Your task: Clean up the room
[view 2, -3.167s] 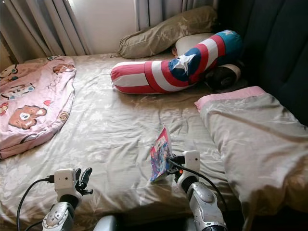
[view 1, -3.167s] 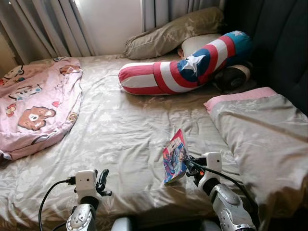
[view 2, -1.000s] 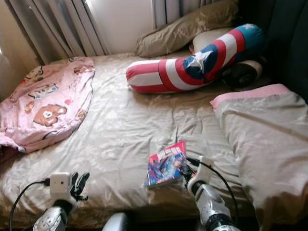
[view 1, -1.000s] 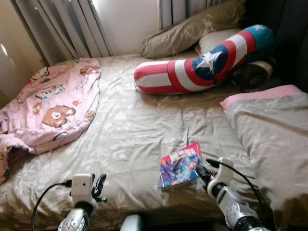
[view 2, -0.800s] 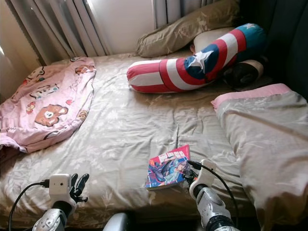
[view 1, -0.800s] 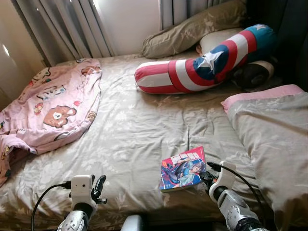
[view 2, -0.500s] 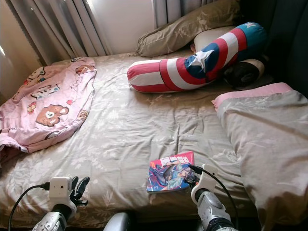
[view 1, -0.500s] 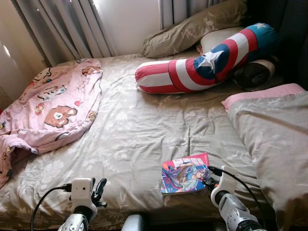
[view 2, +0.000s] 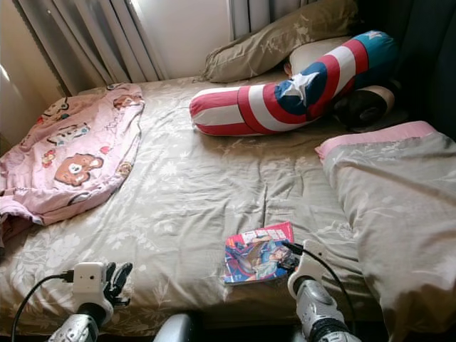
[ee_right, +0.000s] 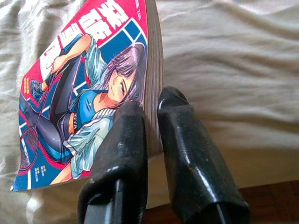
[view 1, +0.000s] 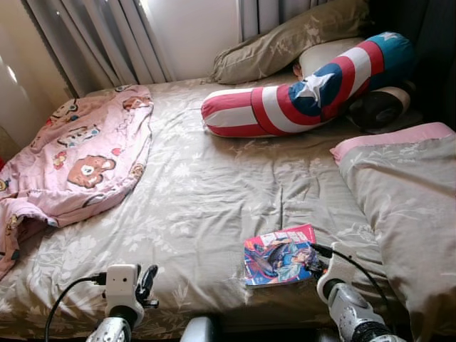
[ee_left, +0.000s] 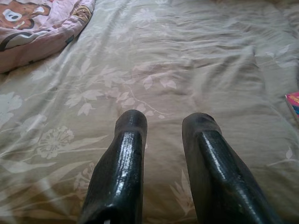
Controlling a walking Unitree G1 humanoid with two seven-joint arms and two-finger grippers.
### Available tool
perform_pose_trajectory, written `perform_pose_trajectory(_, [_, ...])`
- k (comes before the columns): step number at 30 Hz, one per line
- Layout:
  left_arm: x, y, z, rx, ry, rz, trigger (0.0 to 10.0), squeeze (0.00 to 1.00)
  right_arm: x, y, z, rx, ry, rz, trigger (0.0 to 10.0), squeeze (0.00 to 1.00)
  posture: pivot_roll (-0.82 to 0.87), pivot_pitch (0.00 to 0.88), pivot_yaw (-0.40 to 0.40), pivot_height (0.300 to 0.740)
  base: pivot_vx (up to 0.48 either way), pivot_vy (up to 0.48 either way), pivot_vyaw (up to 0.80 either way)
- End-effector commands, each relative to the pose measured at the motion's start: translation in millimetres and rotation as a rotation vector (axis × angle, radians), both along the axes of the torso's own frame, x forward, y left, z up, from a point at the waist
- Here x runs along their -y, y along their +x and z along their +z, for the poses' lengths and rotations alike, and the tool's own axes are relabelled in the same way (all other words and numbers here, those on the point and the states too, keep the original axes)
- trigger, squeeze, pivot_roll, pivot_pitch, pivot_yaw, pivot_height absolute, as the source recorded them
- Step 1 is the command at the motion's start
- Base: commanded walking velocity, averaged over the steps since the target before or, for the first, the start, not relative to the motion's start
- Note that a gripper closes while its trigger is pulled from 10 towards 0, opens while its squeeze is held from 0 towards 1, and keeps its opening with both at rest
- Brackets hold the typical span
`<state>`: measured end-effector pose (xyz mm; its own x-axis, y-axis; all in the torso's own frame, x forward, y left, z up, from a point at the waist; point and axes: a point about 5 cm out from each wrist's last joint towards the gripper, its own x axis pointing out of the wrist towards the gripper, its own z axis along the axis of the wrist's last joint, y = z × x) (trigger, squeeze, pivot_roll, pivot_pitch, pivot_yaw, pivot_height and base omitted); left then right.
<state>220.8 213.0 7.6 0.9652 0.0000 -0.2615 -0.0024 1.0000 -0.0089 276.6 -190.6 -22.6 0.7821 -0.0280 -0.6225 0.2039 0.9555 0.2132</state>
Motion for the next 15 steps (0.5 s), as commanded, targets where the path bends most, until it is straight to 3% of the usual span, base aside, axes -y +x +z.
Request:
perform_pose_trajectory(1, [-4.0,1.6,3.9,0.006,0.012,0.009,10.0,0.00,2.5,6.6,6.4,0.032,-0.028,-0.011,10.0,0.49,0.11,0.022,0.138,0.619,0.000,0.000,0.00])
perform_pose_trajectory(4, [-4.2,1.7,4.0,0.006,0.014,0.009,10.0,0.00,3.2,7.6,7.6,0.036,-0.053,0.005,10.0,0.51,0.11,0.022,0.139,0.619,0.000,0.000,0.00])
perform_pose_trajectory(5, [-4.1,1.6,4.0,0.006,0.014,0.010,10.0,0.00,3.5,8.0,8.0,0.038,-0.061,0.011,10.0,0.81,0.11,0.022,0.139,0.619,0.000,0.000,0.00])
perform_pose_trajectory(11, [-4.1,1.8,3.7,0.004,0.013,0.010,10.0,0.00,2.0,11.0,10.3,0.036,-0.124,0.068,10.0,0.80,0.11,0.025,0.136,0.619,0.000,0.000,0.00])
perform_pose_trajectory(13, [-4.3,2.2,3.7,0.004,0.013,0.012,10.0,0.00,1.6,13.3,12.5,0.045,-0.138,0.079,10.0,0.87,0.11,0.024,0.134,0.619,0.000,0.000,0.00])
perform_pose_trajectory(15, [-4.0,2.3,3.5,0.004,0.012,0.014,10.0,0.00,1.9,14.3,13.4,0.048,-0.142,0.079,10.0,0.87,0.11,0.024,0.132,0.619,0.000,0.000,0.00])
